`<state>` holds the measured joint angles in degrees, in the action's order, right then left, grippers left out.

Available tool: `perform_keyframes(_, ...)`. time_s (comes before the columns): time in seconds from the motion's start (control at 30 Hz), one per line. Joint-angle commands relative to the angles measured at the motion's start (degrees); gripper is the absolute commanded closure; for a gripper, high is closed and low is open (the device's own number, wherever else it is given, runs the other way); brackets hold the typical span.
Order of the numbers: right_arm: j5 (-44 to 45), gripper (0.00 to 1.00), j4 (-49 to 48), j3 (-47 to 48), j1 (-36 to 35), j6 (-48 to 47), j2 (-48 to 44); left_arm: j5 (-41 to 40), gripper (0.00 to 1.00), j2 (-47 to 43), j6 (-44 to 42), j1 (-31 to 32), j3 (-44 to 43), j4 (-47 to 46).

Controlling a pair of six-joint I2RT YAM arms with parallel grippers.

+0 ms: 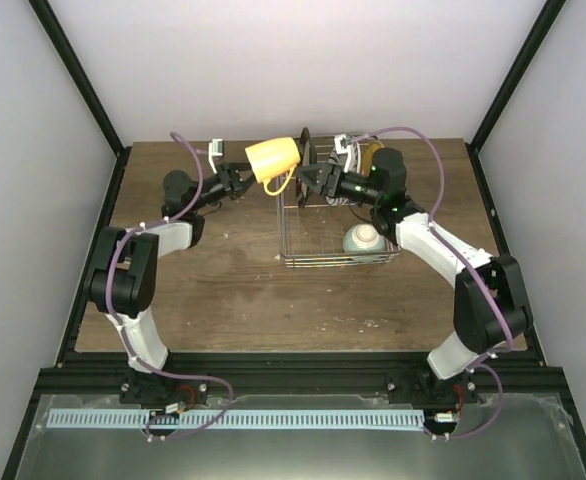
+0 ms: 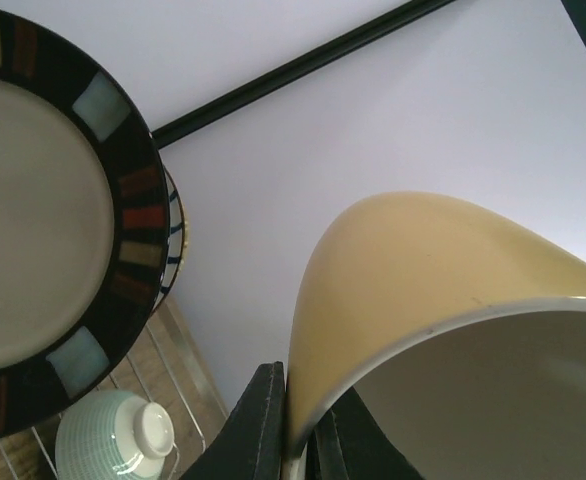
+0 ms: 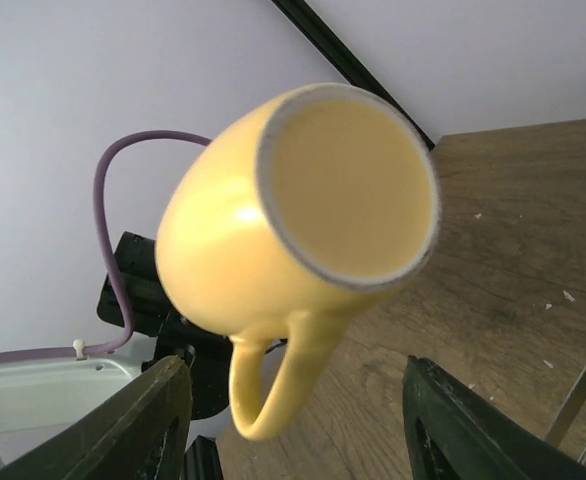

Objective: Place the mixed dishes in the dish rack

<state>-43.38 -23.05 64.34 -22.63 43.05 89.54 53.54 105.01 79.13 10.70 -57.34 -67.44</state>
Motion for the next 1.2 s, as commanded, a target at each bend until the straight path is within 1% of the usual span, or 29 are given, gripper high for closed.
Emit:
perform_keyframes(0.0,-1.74,0.42,-2.69,1.87,-0.2,1.14,1.61,-0.11,1.0,-3.0,-0.29,0.7,-0.23,-5.98)
perform_keyframes(0.17,-2.08,0.46,-3.1,1.6,-0.85,1.76,2.97,0.03,1.0,-2.22,-0.38,1.71,-2.08,-5.4)
perform_keyframes(0.4,-2.43,0.53,-5.61,2.8,-1.43,3.17,4.81,0.18,1.0,-0.2,1.27,2.74,-2.84,-7.05)
perform_keyframes(0.57,-2.9,0.63,-6.18,4.57,-1.84,3.49,6.35,0.61,1.0,0.82,1.59,3.32,-3.73,-7.17)
perform_keyframes(0.73,-3.02,0.7,-6.39,5.63,-1.93,3.5,7.0,1.02,1.0,1.91,1.89,3.78,-3.97,-7.51)
perform_keyframes(0.93,-3.16,0.84,-6.05,6.97,-1.89,3.26,7.3,1.43,1.0,3.98,2.79,4.41,-3.89,-9.0)
perform_keyframes(1.0,-3.01,0.89,-5.51,7.2,-1.89,2.83,7.21,1.62,1.0,4.65,2.84,4.51,-3.81,-9.15)
perform_keyframes(1.17,-2.3,0.96,-3.13,7.32,-1.89,1.03,6.59,2.16,1.0,6.35,3.33,4.58,-3.66,-10.28)
